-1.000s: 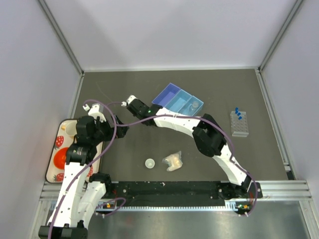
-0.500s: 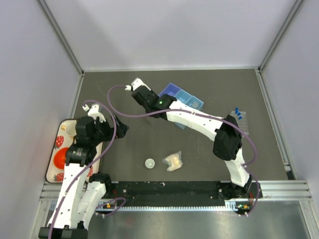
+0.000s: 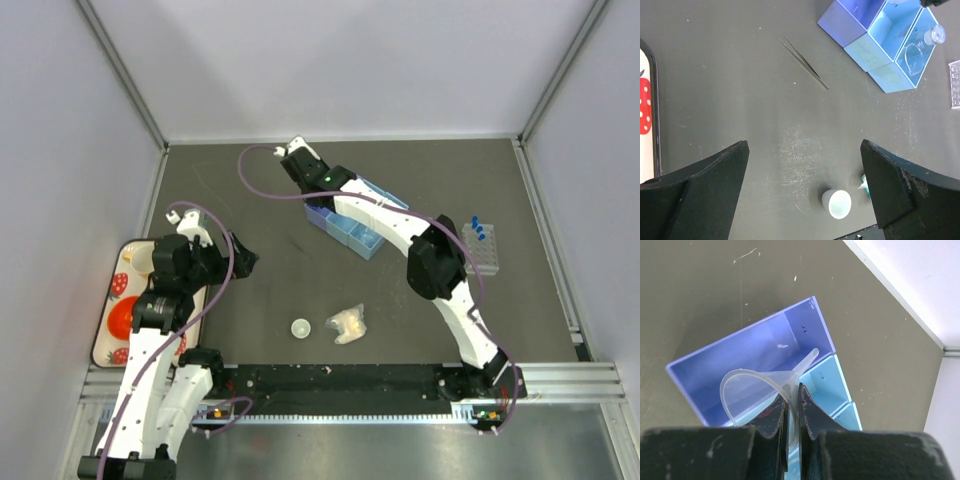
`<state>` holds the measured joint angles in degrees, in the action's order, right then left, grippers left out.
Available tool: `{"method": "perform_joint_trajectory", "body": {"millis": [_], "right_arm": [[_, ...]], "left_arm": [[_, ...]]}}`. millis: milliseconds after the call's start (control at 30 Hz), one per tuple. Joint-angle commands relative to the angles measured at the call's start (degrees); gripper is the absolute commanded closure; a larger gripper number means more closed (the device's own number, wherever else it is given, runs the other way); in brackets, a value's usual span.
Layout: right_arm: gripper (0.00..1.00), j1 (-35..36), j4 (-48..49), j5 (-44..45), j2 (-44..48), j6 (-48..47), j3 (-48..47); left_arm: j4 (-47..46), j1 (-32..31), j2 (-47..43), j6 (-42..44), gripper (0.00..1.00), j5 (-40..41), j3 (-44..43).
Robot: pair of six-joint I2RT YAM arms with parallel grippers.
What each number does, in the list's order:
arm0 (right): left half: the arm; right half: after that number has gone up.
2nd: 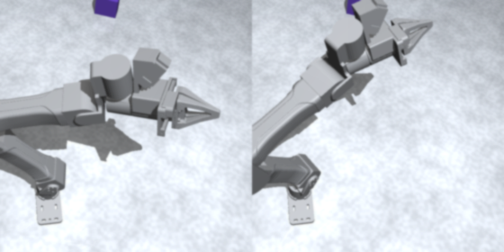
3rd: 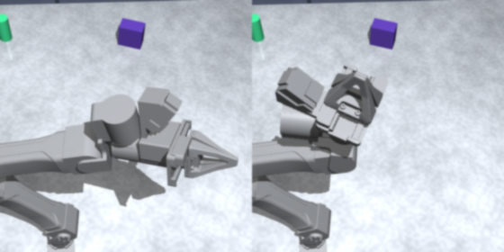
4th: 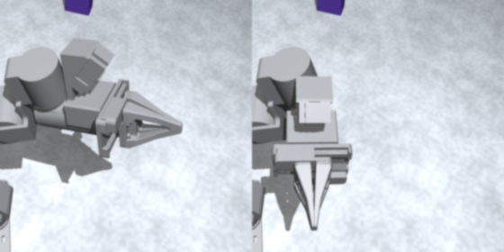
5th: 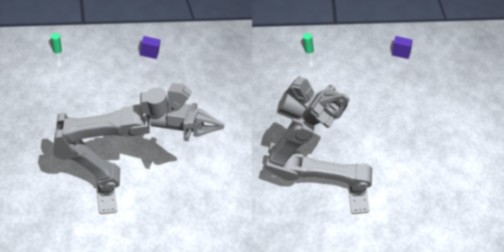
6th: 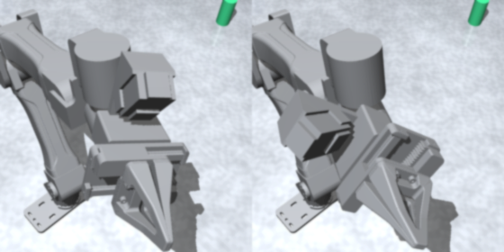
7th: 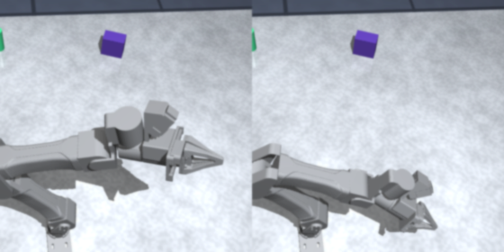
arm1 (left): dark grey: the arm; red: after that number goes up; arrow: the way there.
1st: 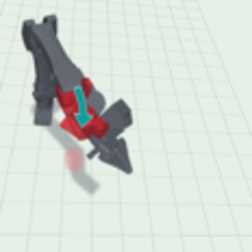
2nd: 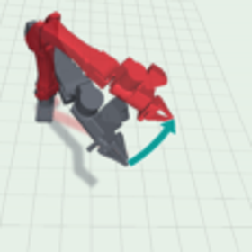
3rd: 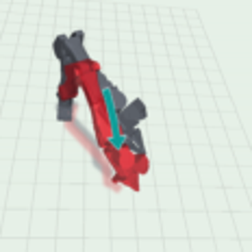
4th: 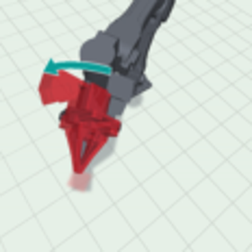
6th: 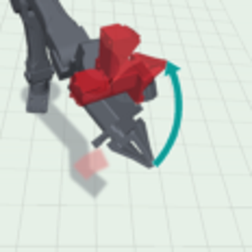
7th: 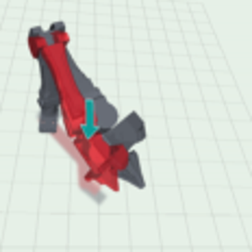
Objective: Organize the chemistry lab equipment
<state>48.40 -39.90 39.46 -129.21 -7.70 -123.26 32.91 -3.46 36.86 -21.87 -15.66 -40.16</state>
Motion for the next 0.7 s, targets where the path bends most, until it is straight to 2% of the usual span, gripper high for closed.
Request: {"method": "perform_joint_trajectory", "body": {"millis": [0,433,533,633,667], "right_arm": [[1.0,-1.4,2.1,2.6,-5.9,-2.6,-6.1],[0.99,-3.1,5.4,2.7,-11.3,-3.4,-6.0],[0.92,-3.1,5.6,3.1,-11.9,-3.2,-5.5],[0.72,-3.1,5.7,2.6,-11.3,-2.8,-4.8],[0.7,-3.0,5.6,2.4,-11.0,-2.4,-4.5]], "left_arm": [[-3.5,0.3,-0.6,0.9,0.01,-1.3,0.3],[-3.6,0.3,-0.8,0.9,0.01,-2.0,0.3],[-3.6,0.2,-0.8,0.9,0.01,-2.0,0.3],[-3.6,0.3,-0.8,0.9,0.01,-2.0,0.2],[-3.6,0.3,-0.7,0.9,0.01,-2.0,0.1]]}}
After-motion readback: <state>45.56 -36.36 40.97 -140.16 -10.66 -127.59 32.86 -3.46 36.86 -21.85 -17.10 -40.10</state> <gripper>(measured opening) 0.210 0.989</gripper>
